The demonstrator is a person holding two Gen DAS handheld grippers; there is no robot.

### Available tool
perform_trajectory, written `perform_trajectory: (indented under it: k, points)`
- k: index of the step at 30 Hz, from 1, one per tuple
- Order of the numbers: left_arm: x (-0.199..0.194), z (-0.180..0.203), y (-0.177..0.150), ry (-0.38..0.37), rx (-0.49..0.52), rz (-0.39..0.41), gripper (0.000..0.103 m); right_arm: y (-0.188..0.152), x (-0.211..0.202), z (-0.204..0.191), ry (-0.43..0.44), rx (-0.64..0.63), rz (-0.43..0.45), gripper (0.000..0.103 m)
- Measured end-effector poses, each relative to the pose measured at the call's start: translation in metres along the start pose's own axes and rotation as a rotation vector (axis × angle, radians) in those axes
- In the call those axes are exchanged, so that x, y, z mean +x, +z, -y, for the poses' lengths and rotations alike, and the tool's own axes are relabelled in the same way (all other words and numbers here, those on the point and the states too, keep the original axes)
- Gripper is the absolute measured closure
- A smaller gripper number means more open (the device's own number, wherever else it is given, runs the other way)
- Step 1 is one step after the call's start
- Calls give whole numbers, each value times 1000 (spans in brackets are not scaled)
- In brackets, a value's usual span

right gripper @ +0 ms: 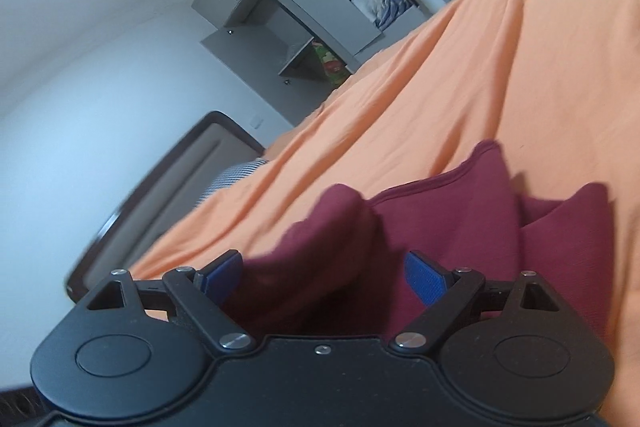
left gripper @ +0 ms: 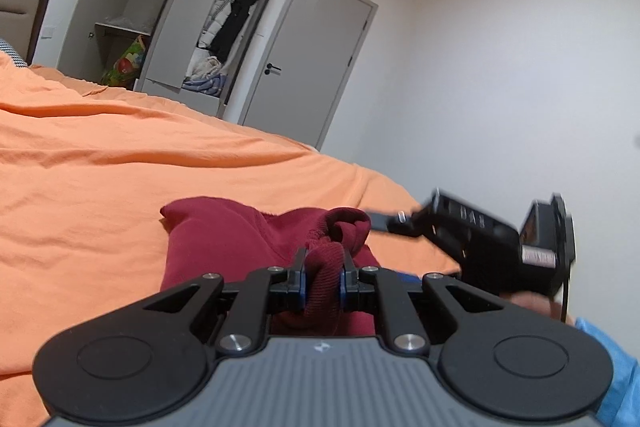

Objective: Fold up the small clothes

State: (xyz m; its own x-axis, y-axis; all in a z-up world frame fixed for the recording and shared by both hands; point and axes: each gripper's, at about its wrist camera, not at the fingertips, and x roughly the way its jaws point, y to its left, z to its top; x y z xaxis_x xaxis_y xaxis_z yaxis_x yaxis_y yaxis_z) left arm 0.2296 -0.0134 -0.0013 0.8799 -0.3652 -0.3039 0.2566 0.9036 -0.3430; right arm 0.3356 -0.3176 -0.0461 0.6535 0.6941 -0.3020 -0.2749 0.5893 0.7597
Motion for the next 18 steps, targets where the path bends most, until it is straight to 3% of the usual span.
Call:
perform_trajectory:
  k: [3,5,10,13,18]
  points:
    - [4,4,-3,-5,22,-22,89,1,4,-7,3,4,-10,13]
    - [3,8,-5,-8,37,-30,89,1,7,-12,-10,-4,-21,21]
    - [0,18,-16,-7,113,-48,89,-4,8,-22,-108,-62,-8,82]
    - [1,28,-21,-19,172,-54,89,-8,2,-27,-123,-106,19,95]
    - [17,61,-21,-62,278,-53,89,-3,-22,-44,-166,-239,105,95]
